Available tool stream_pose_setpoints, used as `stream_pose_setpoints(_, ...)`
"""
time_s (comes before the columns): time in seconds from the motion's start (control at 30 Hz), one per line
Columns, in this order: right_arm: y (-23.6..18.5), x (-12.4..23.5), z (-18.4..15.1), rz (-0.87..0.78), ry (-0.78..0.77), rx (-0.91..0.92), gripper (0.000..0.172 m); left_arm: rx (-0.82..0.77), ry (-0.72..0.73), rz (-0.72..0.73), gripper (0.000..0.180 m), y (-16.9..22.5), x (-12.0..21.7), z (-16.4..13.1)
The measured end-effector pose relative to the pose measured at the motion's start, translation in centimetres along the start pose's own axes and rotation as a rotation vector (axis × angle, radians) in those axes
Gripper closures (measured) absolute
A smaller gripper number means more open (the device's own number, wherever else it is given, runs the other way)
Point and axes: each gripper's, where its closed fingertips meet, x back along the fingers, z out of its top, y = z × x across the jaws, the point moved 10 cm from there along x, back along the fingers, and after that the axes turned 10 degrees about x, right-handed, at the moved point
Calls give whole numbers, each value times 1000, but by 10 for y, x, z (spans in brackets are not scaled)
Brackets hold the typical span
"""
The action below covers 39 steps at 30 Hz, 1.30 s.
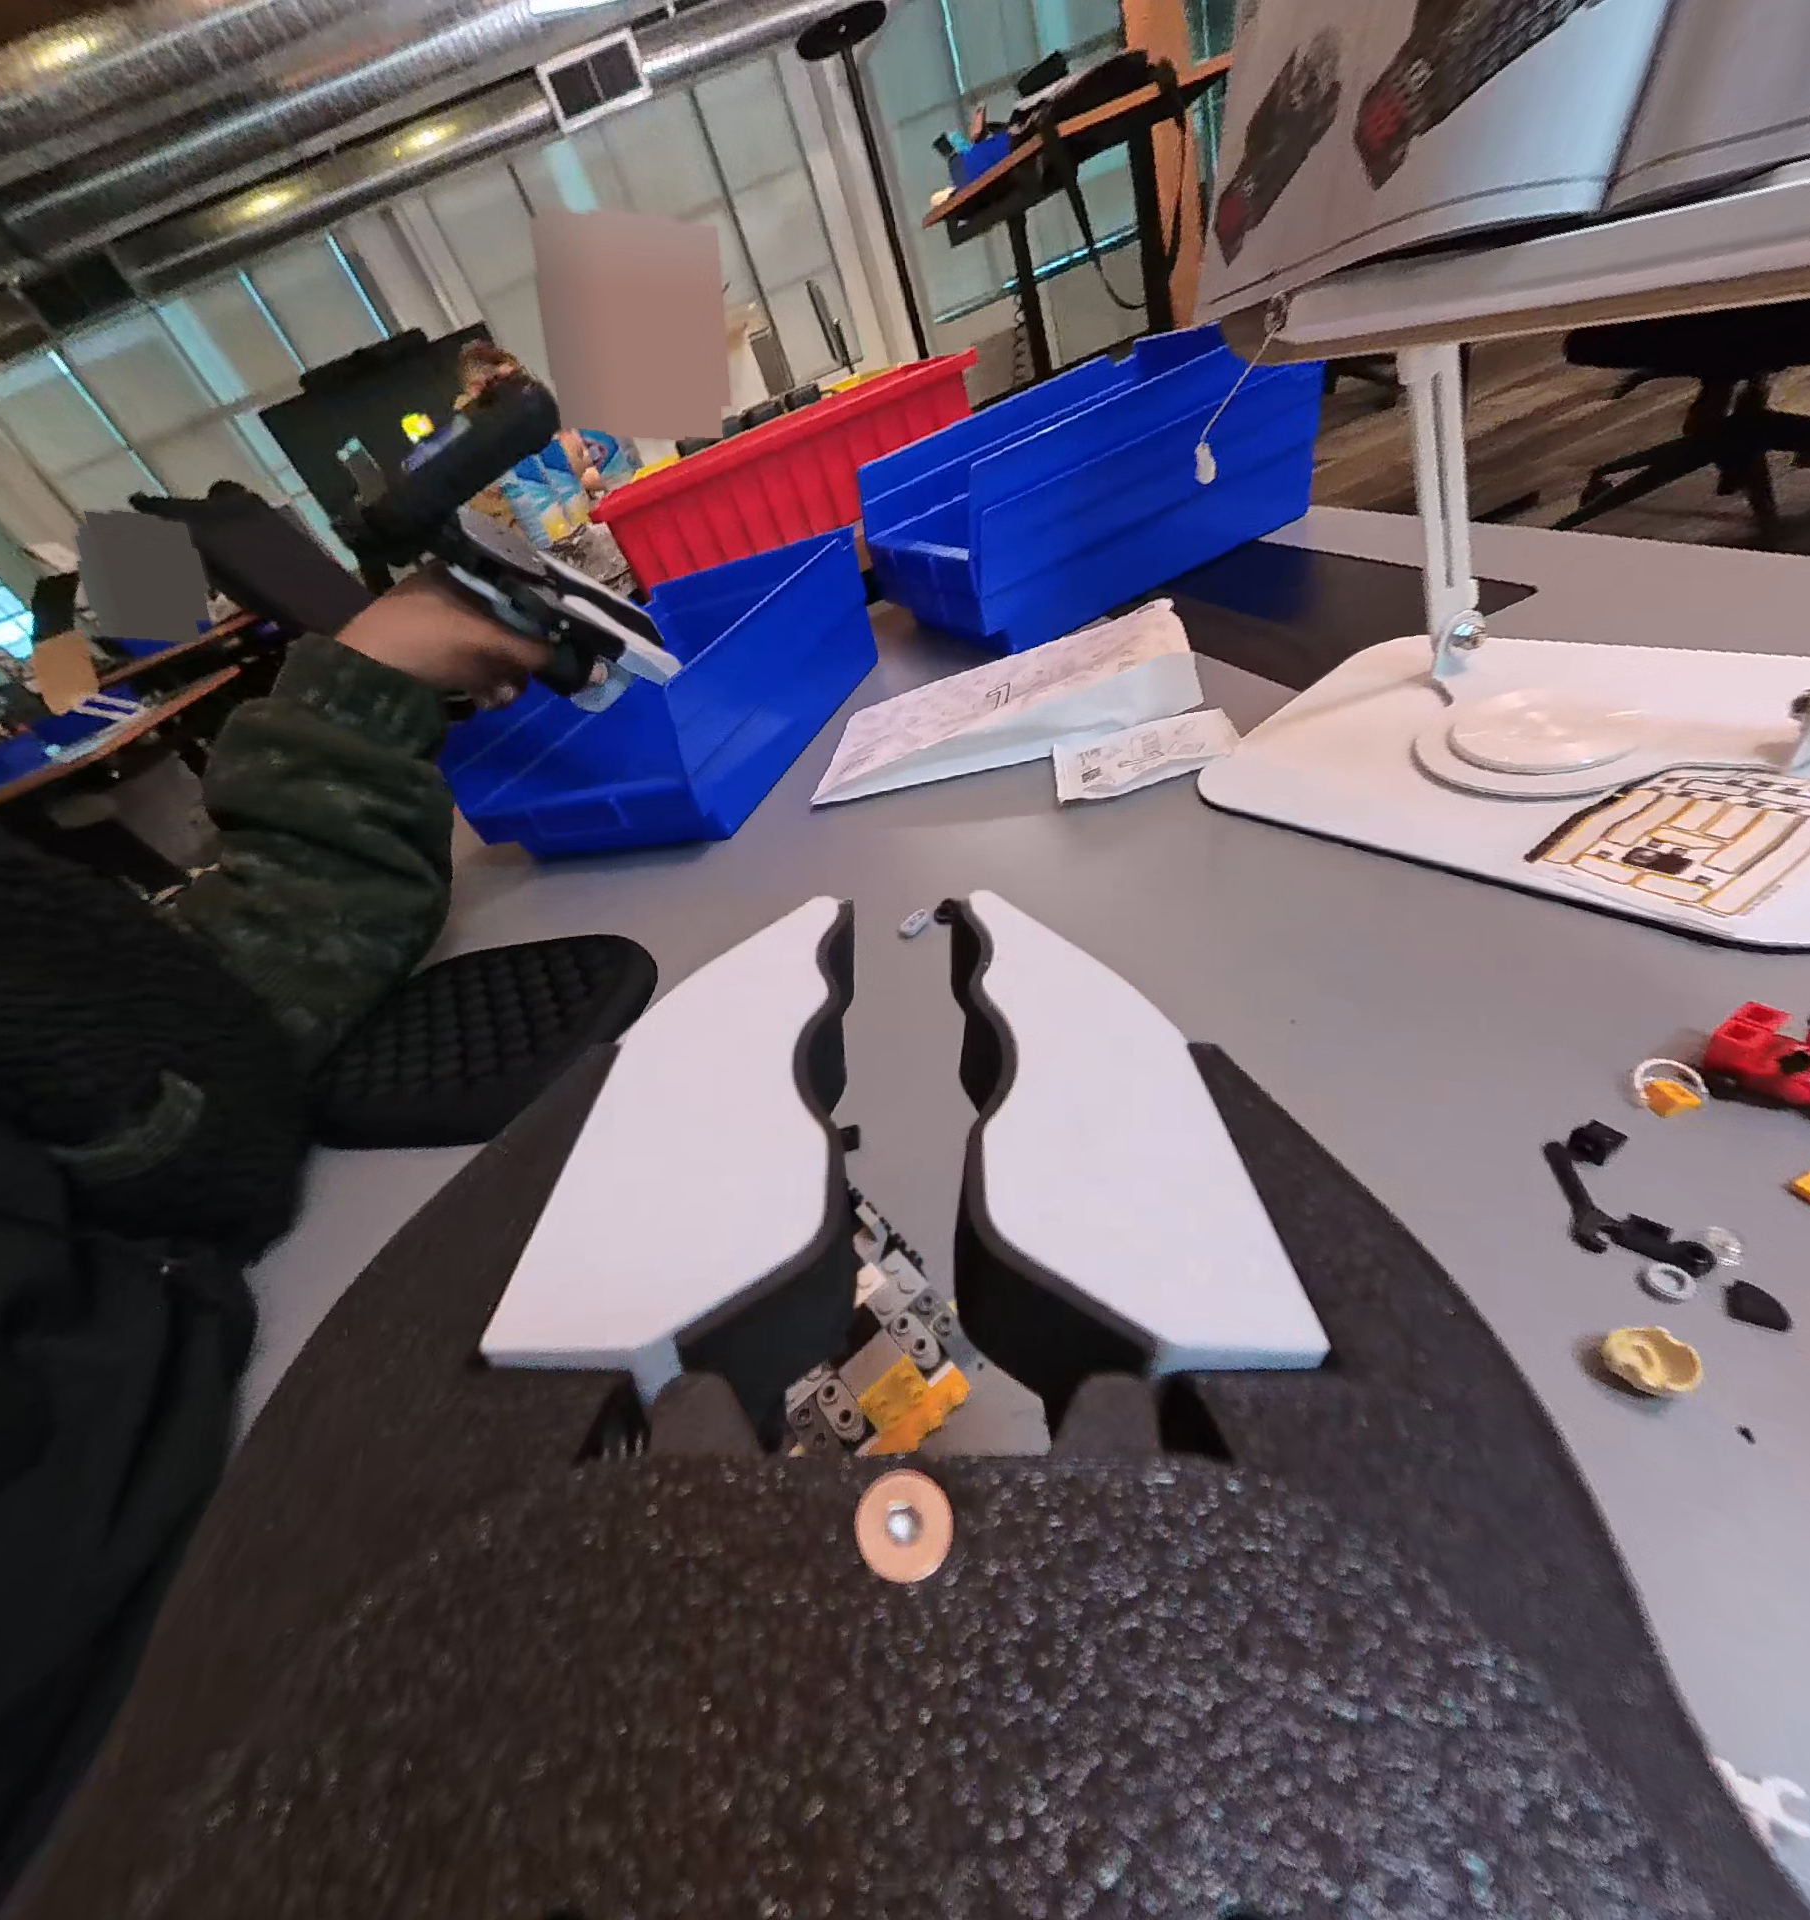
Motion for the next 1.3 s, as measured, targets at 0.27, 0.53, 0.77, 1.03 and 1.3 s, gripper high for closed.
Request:
stream_pose_setpoints(0.27, 7, -2, 9, -135, -3, 51, 150, -133, 543, -164, 131, 47, 41, 32)
stream_pose_setpoints(0.53, 47, -57, 36, -455, -96, 312, 103, -210, 930, -651, 170, 147, 77, 31)
stream_pose_setpoints(0.77, 81, -155, 91, -657, -78, 559, 88, -144, 856, -1013, 180, 198, 49, 6)
stream_pose_setpoints(1.03, 117, -227, 120, -920, -119, 767, 87, -265, 794, -978, 180, 210, 33, -1)
stream_pose_setpoints(1.3, 124, -213, 110, -894, -71, 822, 102, -260, 747, -1007, 180, 210, 26, 1)
